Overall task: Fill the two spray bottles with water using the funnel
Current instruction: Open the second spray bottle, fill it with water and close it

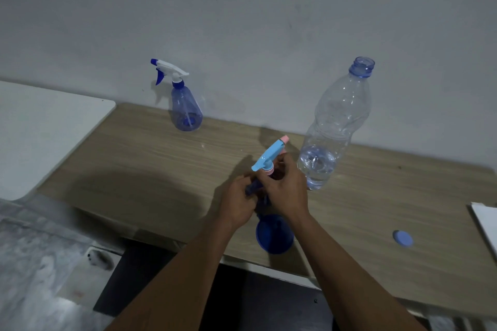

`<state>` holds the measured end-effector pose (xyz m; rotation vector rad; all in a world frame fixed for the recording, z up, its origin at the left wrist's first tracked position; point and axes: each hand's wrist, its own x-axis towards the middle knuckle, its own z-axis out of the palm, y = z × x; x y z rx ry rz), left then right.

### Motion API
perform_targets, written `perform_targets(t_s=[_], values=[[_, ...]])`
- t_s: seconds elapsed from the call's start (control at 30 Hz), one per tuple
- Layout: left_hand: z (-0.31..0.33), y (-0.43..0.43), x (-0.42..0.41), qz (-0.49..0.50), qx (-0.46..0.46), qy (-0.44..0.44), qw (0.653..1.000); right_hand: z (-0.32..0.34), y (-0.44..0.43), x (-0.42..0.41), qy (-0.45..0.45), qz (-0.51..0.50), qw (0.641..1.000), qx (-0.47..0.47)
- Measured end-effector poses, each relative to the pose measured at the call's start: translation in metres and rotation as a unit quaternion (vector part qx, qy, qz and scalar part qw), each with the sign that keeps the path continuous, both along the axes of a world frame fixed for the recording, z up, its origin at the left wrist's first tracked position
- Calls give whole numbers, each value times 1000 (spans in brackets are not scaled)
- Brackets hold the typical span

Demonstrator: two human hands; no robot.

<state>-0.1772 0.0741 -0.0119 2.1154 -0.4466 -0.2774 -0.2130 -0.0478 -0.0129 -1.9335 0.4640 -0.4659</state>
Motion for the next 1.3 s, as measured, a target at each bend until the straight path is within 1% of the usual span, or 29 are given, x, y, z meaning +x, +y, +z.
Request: perform_targets(t_s=[0.27,0.33,0.4,0.5,0.63,0.8,0.87,0.97,1.03,1.1,1.17,1.23,1.3], values=[[-2,2,0,4,3,16,1000,0,-2,-5,9,40,998,-41],[-3,2,0,-5,-7,14,1000,0,-1,-5,5,44,998,-33],[-4,3,0,-5,4,11,1000,0,0,-3,8,27,999,-16],[-7,2,1,17,17,20,1000,2,1,-3,10,9,1000,1],[-4,2,0,-11,-21,29,999,1,0,-4,2,14,1000,-8],[-3,2,0,-6,-22,13,1000,0,0,-6,-16,36,999,-33],[-4,2,1,-9,-14,7,1000,0,0,-5,-4,25,999,-22],[-6,2,2,4,22,3,1000,-1,2,-1,11,-11,1000,15],[-6,2,2,14,28,1,1000,-1,3,0,12,-15,1000,21],[-4,1,1,13,14,3,1000,-1,3,-1,11,-6,1000,14],[-2,1,1,3,0,2,1000,-3,2,-3,-2,9,1000,-18],[-2,2,1,-5,9,-4,1000,-4,1,-3,-5,19,999,-43],[-5,1,2,0,19,-6,1000,-4,1,-2,9,12,1000,-23]])
